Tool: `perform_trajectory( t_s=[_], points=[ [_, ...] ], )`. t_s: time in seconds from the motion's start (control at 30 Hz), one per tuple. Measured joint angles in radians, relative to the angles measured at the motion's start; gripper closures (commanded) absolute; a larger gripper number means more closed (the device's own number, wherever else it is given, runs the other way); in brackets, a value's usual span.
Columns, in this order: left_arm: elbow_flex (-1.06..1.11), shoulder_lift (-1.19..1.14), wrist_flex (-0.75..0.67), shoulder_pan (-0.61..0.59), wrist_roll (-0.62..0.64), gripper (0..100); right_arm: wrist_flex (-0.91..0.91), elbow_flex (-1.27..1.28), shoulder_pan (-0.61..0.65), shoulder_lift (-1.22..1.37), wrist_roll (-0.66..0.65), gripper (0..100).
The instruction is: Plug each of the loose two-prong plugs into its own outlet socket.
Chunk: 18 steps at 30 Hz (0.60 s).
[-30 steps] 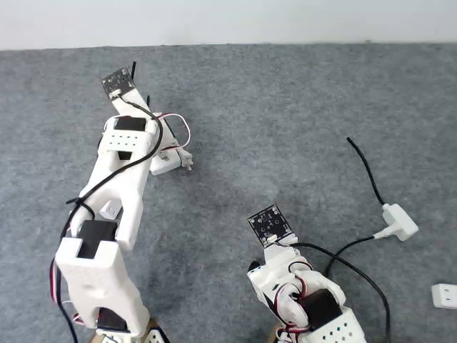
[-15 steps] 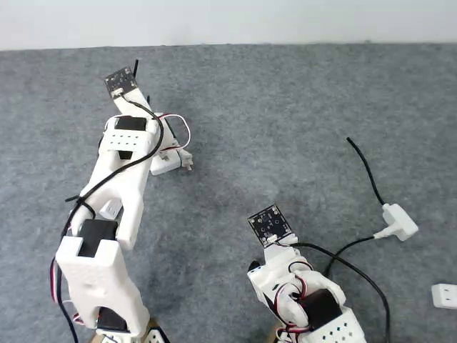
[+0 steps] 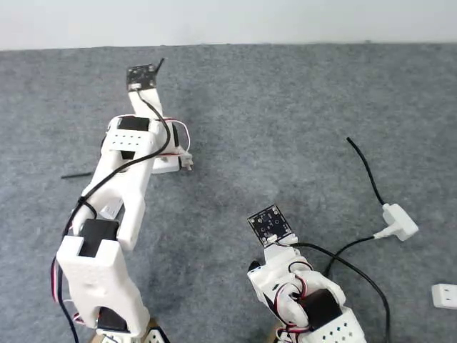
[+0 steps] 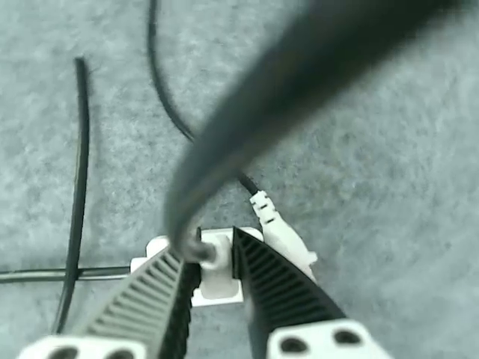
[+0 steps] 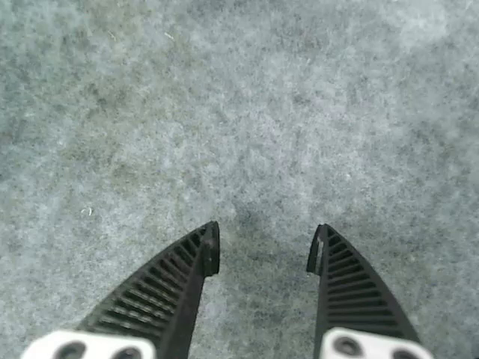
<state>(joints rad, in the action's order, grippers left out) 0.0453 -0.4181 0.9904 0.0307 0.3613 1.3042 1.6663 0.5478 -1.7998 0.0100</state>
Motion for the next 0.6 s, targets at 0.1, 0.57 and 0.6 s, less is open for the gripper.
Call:
perform_trajectory(
  t_s=[0.1,0.57,0.6],
  points=[
    [-0.017,-0.003,0.005,0.002,-0.049,99,0.0,0.0,0.0,0.0,0.0,80.0],
    [-0.025,-0.012,-0.003,-0.009,-0.109,99,0.0,0.0,0.0,0.0,0.0,80.0],
    [-0.025,-0.012,-0.006,-0.009,-0.109,99,0.0,0.0,0.0,0.0,0.0,80.0]
  ],
)
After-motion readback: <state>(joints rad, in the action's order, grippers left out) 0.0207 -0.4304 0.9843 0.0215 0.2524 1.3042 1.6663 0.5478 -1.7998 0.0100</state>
